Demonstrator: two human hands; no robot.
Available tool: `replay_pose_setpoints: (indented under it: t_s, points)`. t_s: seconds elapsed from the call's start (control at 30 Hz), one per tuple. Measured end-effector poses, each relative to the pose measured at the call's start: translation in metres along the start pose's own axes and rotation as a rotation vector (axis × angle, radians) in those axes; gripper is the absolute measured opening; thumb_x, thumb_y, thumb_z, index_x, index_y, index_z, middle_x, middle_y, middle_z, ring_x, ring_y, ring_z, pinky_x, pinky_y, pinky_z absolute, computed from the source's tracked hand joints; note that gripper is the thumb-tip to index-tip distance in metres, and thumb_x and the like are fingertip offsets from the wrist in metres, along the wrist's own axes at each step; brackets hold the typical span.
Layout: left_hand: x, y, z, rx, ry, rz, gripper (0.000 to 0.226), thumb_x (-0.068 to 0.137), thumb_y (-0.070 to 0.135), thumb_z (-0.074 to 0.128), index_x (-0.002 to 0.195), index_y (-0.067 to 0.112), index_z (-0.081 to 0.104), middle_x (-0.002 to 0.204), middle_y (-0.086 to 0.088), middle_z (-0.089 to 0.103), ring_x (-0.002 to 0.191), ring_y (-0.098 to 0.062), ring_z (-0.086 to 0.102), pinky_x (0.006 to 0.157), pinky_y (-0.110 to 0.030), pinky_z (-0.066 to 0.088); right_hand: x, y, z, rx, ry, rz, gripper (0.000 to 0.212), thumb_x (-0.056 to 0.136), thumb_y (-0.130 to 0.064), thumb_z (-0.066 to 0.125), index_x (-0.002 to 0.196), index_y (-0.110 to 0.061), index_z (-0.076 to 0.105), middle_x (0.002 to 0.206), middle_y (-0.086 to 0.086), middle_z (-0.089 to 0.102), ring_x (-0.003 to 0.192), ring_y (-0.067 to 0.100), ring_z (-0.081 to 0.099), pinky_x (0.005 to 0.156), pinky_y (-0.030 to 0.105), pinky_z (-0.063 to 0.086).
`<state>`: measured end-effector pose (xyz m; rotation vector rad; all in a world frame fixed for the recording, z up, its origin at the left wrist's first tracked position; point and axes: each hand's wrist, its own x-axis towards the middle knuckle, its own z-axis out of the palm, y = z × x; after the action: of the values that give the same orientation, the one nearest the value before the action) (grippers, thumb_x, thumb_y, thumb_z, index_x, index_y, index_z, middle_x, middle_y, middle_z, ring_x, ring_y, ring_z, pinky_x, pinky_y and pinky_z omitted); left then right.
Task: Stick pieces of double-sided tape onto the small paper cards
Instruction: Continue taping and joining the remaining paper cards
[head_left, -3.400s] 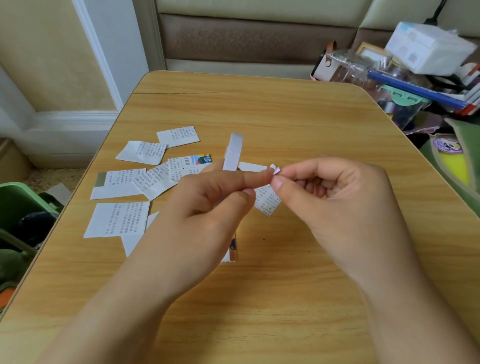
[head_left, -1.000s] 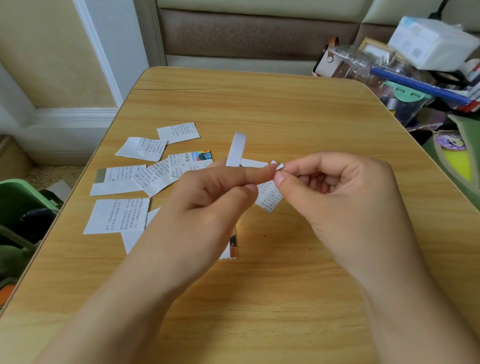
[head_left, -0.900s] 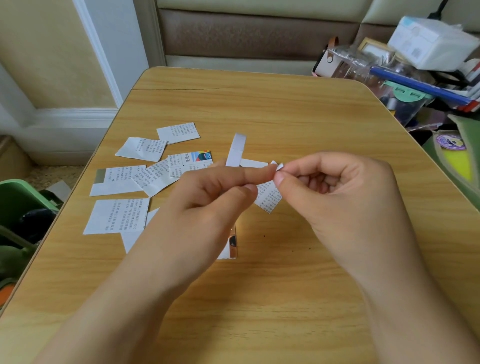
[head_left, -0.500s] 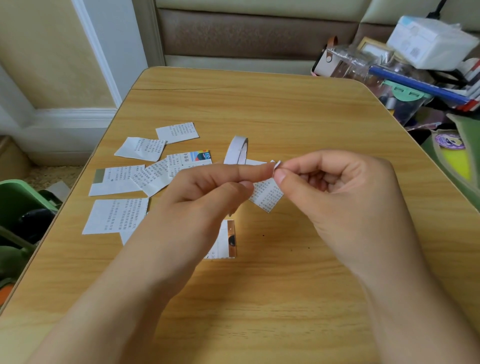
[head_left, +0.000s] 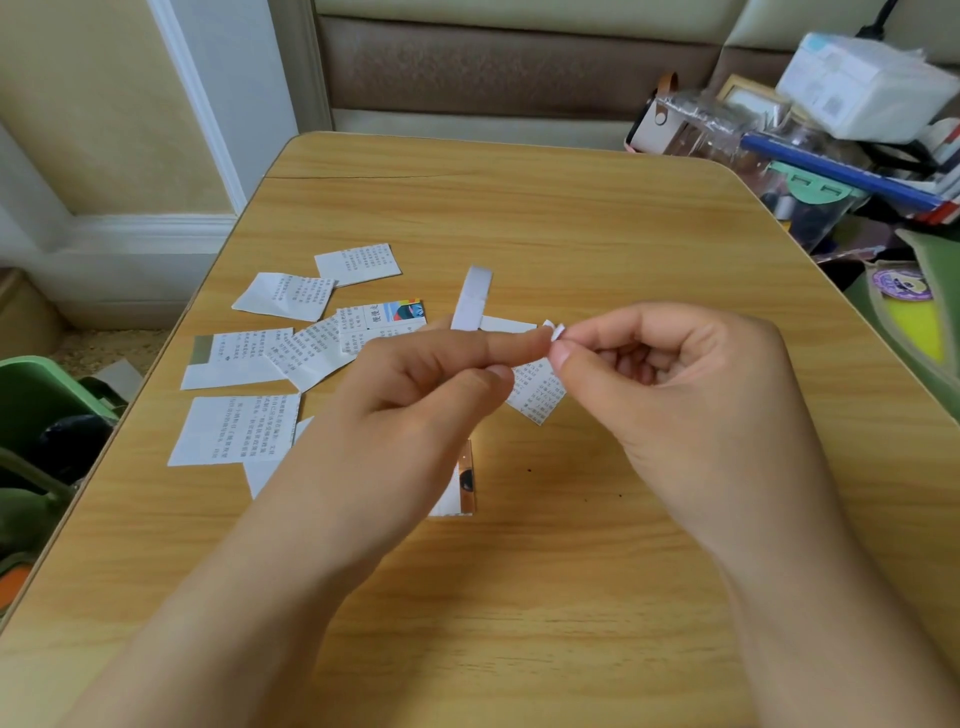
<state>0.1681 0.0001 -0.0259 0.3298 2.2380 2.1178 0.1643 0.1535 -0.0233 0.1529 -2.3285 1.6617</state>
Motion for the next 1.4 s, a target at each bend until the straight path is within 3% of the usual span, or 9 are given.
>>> replay_pose_setpoints:
  t_s: [0.2, 0.37, 0.5, 0.6, 0.77, 0.9, 1.0, 1.2, 1.4]
  points:
    - [0.0018, -0.0014, -0.0015, -0.098, -0.033, -0.030, 0.027, 0.081, 0.015, 0.057, 0.089, 0.031, 0.077, 0.052, 0.020, 0.054, 0.051, 0.005, 0.051, 0.052, 0.000, 0.033, 0.0003, 0.0032, -0.0007, 0.010, 0.003, -0.026, 0.012, 0.075, -0.015, 0.077, 0.067, -0.024, 0.073, 0.065, 0.003, 0.067, 0.056, 0.005, 0.051, 0.054, 0.015, 0.042]
    - [0.0020, -0.0025, -0.0049, -0.147, -0.075, -0.053, 0.026, 0.072, 0.027, 0.059, 0.089, 0.035, 0.078, 0.068, -0.003, 0.045, 0.070, -0.012, 0.040, 0.076, -0.028, 0.031, 0.0005, 0.0036, -0.0011, 0.036, -0.010, -0.032, 0.005, 0.074, -0.022, 0.072, 0.070, -0.024, 0.073, 0.068, 0.002, 0.070, 0.059, 0.011, 0.053, 0.057, 0.023, 0.046]
    - [0.0025, -0.0003, -0.0053, -0.262, -0.118, -0.060, 0.031, 0.074, 0.019, 0.052, 0.086, 0.026, 0.079, 0.073, -0.008, 0.044, 0.067, -0.009, 0.039, 0.068, -0.018, 0.036, -0.0004, 0.0039, -0.0013, 0.048, -0.036, -0.044, 0.009, 0.078, -0.022, 0.071, 0.069, -0.020, 0.071, 0.079, 0.005, 0.074, 0.070, 0.029, 0.060, 0.065, 0.040, 0.051]
    - [0.0034, -0.0034, -0.0064, -0.304, -0.148, -0.062, 0.031, 0.075, 0.015, 0.052, 0.087, 0.023, 0.079, 0.085, -0.011, 0.051, 0.068, -0.008, 0.041, 0.064, -0.013, 0.040, -0.0005, 0.0025, -0.0014, 0.058, -0.037, -0.046, 0.010, 0.079, -0.020, 0.070, 0.069, -0.020, 0.071, 0.080, 0.002, 0.075, 0.074, 0.031, 0.062, 0.068, 0.041, 0.052]
    - [0.0047, -0.0060, -0.0059, -0.360, -0.147, -0.075, 0.031, 0.075, 0.013, 0.051, 0.088, 0.019, 0.079, 0.065, 0.002, 0.050, 0.063, -0.007, 0.041, 0.060, -0.012, 0.041, -0.0004, 0.0014, -0.0019, 0.069, -0.046, -0.045, 0.011, 0.081, -0.018, 0.069, 0.070, -0.020, 0.071, 0.082, 0.000, 0.075, 0.078, 0.032, 0.063, 0.070, 0.040, 0.053]
    - [0.0033, -0.0037, -0.0044, -0.290, -0.118, -0.059, 0.032, 0.075, 0.016, 0.051, 0.086, 0.026, 0.079, 0.067, -0.005, 0.041, 0.064, -0.008, 0.039, 0.065, -0.015, 0.037, -0.0006, 0.0022, -0.0015, 0.069, -0.048, -0.045, 0.009, 0.080, -0.019, 0.070, 0.072, -0.020, 0.072, 0.083, -0.003, 0.075, 0.081, 0.033, 0.066, 0.074, 0.045, 0.055]
    - [0.0020, -0.0040, -0.0028, -0.159, -0.049, -0.045, 0.032, 0.075, 0.023, 0.052, 0.087, 0.038, 0.077, 0.064, 0.005, 0.048, 0.066, -0.006, 0.042, 0.067, -0.016, 0.034, -0.0006, 0.0027, -0.0021, 0.050, -0.033, -0.045, 0.007, 0.078, -0.020, 0.073, 0.072, -0.025, 0.074, 0.078, -0.006, 0.074, 0.075, 0.025, 0.066, 0.067, 0.034, 0.055]
    - [0.0000, -0.0004, 0.0019, -0.035, 0.005, -0.028, 0.027, 0.087, 0.015, 0.058, 0.093, 0.033, 0.077, 0.050, 0.013, 0.043, 0.035, 0.002, 0.039, 0.039, -0.002, 0.026, -0.0014, -0.0002, -0.0018, -0.063, 0.012, -0.052, 0.015, 0.076, -0.016, 0.076, 0.068, -0.027, 0.073, 0.063, 0.000, 0.065, 0.054, 0.005, 0.050, 0.054, 0.011, 0.039]
    - [0.0017, -0.0037, -0.0022, -0.101, -0.041, -0.050, 0.032, 0.075, 0.024, 0.052, 0.092, 0.040, 0.075, 0.058, 0.018, 0.054, 0.060, 0.002, 0.046, 0.056, -0.003, 0.034, -0.0010, -0.0002, -0.0018, -0.067, 0.009, -0.066, 0.015, 0.077, -0.014, 0.076, 0.067, -0.025, 0.072, 0.066, 0.002, 0.066, 0.055, 0.005, 0.049, 0.054, 0.011, 0.038]
